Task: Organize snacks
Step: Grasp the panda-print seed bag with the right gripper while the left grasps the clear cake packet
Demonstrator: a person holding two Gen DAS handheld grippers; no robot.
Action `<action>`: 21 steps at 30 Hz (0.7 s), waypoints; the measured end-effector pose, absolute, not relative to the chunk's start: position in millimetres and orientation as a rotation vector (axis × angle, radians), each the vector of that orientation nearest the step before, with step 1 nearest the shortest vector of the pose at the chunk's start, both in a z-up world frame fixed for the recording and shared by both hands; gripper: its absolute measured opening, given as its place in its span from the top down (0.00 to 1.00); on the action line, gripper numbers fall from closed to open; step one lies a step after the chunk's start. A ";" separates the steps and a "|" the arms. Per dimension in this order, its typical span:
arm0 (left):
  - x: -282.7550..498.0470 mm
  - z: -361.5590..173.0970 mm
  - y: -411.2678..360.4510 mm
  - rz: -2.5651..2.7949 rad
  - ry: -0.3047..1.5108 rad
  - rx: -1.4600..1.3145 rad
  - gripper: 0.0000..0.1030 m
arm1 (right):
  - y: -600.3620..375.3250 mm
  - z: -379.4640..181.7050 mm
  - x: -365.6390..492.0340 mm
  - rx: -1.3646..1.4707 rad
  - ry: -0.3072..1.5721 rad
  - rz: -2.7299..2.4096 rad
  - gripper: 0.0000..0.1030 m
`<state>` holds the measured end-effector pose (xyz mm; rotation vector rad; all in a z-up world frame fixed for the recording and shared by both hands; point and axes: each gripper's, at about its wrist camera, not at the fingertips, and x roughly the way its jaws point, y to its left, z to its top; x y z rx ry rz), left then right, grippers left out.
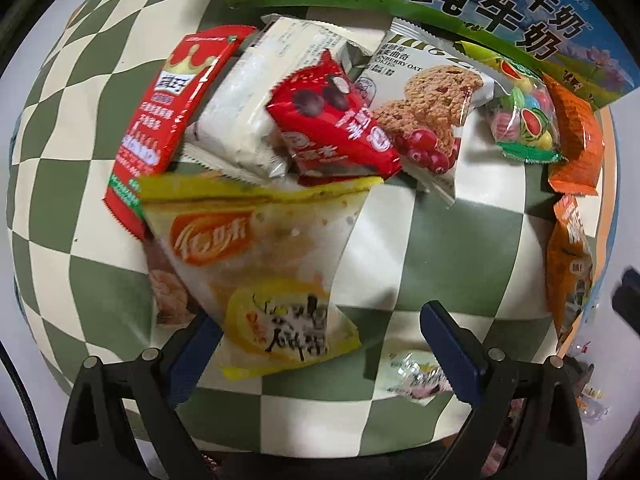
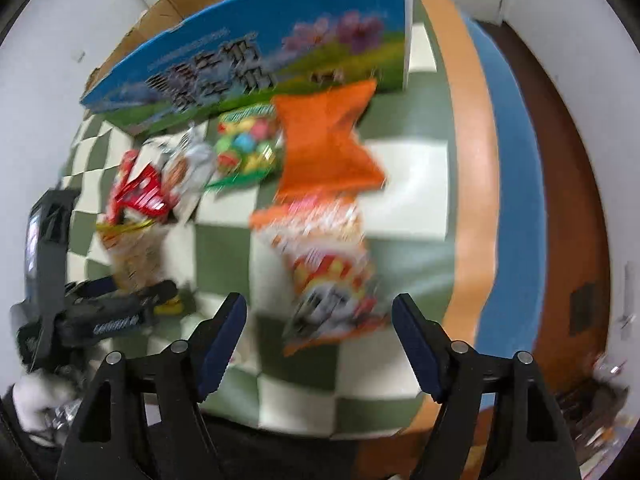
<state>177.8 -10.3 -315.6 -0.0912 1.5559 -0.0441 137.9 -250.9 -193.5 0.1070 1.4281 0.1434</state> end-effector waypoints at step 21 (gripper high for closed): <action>203.1 -327.3 -45.1 -0.100 1.551 -0.124 0.56 | -252.8 -248.6 157.1 0.086 1.509 0.162 0.44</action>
